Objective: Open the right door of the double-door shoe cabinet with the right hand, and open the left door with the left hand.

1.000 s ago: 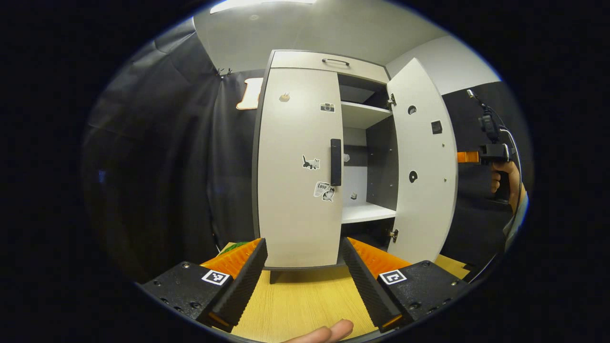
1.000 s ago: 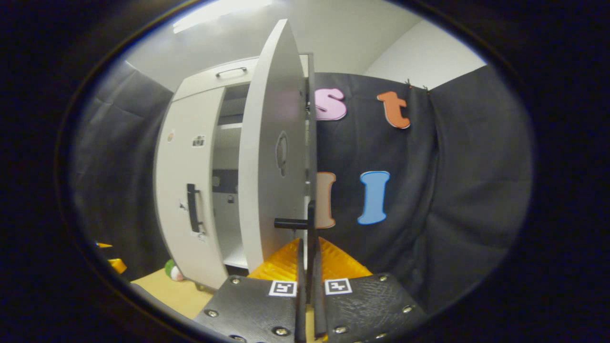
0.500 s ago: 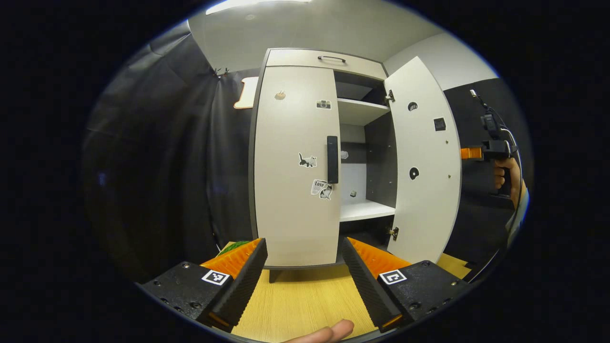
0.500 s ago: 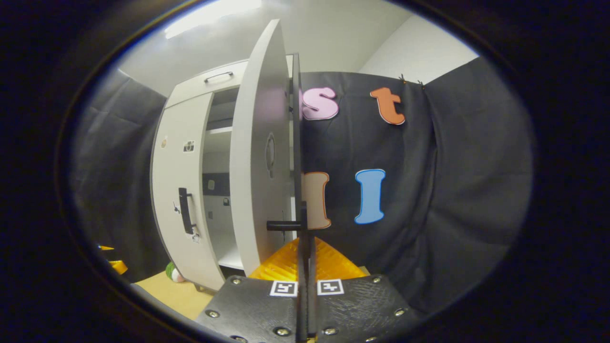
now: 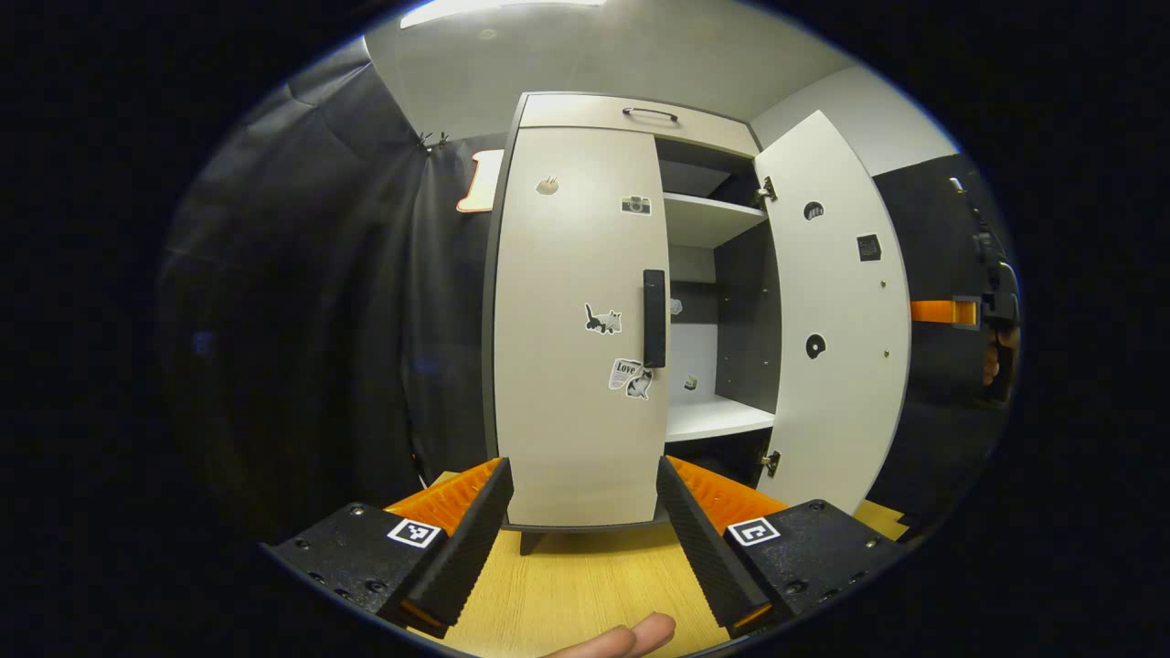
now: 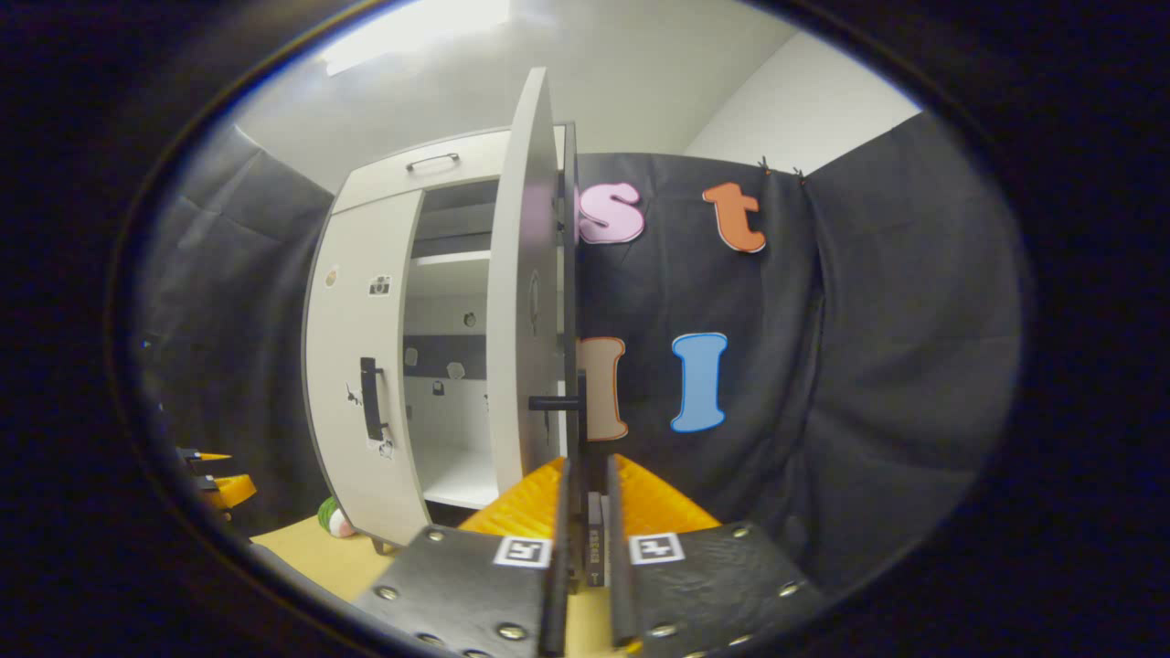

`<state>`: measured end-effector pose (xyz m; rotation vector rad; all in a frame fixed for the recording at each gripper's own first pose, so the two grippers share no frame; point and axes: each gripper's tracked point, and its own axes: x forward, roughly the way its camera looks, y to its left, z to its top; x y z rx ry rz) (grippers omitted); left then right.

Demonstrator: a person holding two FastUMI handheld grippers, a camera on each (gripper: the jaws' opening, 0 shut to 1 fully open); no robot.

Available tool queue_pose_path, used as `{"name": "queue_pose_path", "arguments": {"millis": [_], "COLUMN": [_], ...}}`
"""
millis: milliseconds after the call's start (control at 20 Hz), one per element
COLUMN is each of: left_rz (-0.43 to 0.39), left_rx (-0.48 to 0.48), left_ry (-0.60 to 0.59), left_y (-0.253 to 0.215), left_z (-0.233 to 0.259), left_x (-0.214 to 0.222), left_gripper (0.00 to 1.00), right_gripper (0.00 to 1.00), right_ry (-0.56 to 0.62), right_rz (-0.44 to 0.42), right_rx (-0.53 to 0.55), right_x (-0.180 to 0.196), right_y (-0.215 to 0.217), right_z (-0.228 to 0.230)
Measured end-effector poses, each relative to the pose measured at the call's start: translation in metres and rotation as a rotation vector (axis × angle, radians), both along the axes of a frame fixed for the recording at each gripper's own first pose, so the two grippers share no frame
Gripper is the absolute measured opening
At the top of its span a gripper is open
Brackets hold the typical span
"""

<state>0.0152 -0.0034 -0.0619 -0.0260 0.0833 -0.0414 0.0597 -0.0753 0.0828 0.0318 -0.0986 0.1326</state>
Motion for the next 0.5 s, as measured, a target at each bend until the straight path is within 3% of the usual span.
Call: {"name": "queue_pose_path", "arguments": {"millis": [250,300,500], "left_rz": [0.035,0.043,0.060], "left_rx": [-0.005,-0.008,-0.033], "left_ry": [-0.013,-0.019,-0.038], "left_y": [0.003,0.003,-0.003], "left_z": [0.014,0.019,0.037], "left_x": [0.028,0.033,0.072], "left_gripper": [0.98,0.98,0.98], "right_gripper": [1.00,0.96,0.99], "right_ry": [-0.029,-0.025,-0.021], "right_rz": [-0.056,-0.073,-0.105], "right_rx": [-0.005,-0.019,0.013], "right_x": [-0.046,-0.057,-0.090], "right_y": [-0.002,-0.005,0.000], "right_z": [-0.011,-0.017,-0.034]}}
